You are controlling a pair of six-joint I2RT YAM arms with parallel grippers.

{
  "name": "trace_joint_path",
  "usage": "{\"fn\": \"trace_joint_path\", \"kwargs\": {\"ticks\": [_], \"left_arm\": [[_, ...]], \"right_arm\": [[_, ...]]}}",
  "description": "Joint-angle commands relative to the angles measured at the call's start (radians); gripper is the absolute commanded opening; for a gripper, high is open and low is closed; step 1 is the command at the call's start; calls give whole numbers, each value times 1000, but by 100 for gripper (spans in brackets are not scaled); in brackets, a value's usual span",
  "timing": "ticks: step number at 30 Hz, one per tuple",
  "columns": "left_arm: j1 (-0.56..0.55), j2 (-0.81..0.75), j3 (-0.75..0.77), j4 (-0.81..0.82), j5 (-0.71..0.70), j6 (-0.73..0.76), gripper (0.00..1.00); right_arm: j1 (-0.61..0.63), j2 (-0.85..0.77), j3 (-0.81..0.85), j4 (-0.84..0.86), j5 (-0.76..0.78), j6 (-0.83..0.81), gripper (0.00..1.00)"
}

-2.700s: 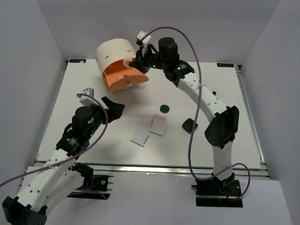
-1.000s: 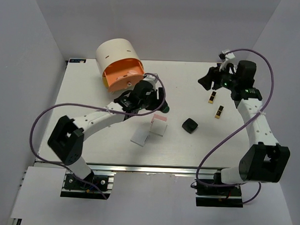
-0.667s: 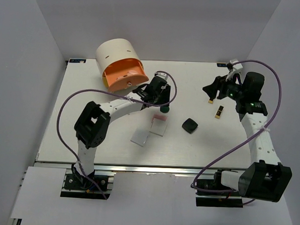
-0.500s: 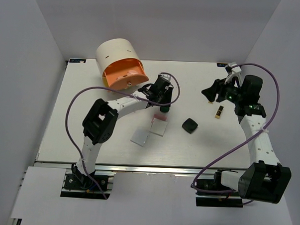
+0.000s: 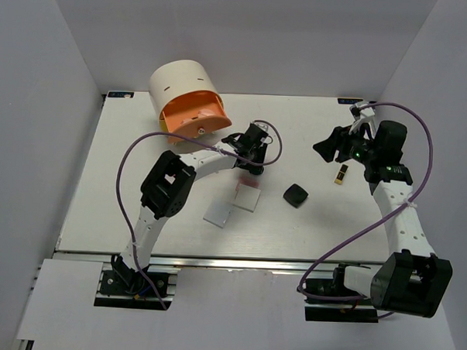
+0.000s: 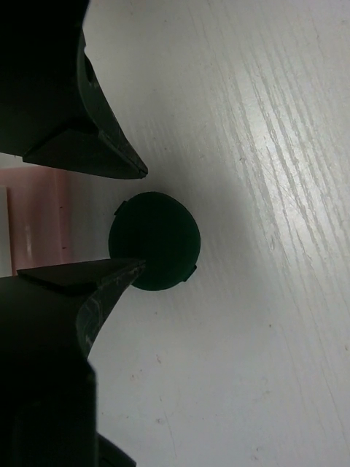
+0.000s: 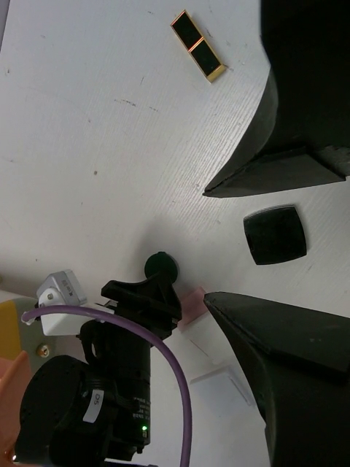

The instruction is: Organize the makeup

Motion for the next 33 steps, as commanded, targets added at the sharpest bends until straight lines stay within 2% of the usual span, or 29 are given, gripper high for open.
{"fn": "trace_joint_path", "kwargs": {"ticks": [1, 9, 13, 14, 17, 26, 33], "left_arm": [[9, 13, 43, -17, 24, 23, 56], [9, 41, 42, -23, 33, 23, 42], [9, 35, 42, -23, 20, 24, 24], [9, 19, 40, -22, 20, 23, 15], [9, -11, 53, -8, 29, 27, 0], [7, -231, 122, 3, 55, 30, 0], [21, -416, 106, -22, -48, 55, 0]], "right_arm": [[-7, -26, -4, 45, -22, 15, 60], [-11, -27, -6, 42, -25, 19, 60], [-11, -30, -4, 35, -28, 19, 60], [-9, -32, -8, 32, -28, 19, 60], [-11, -36, -12, 26, -29, 18, 59], [-10, -46, -6, -4, -22, -11, 59], [-9, -41, 12, -30, -29, -42, 57]]}}
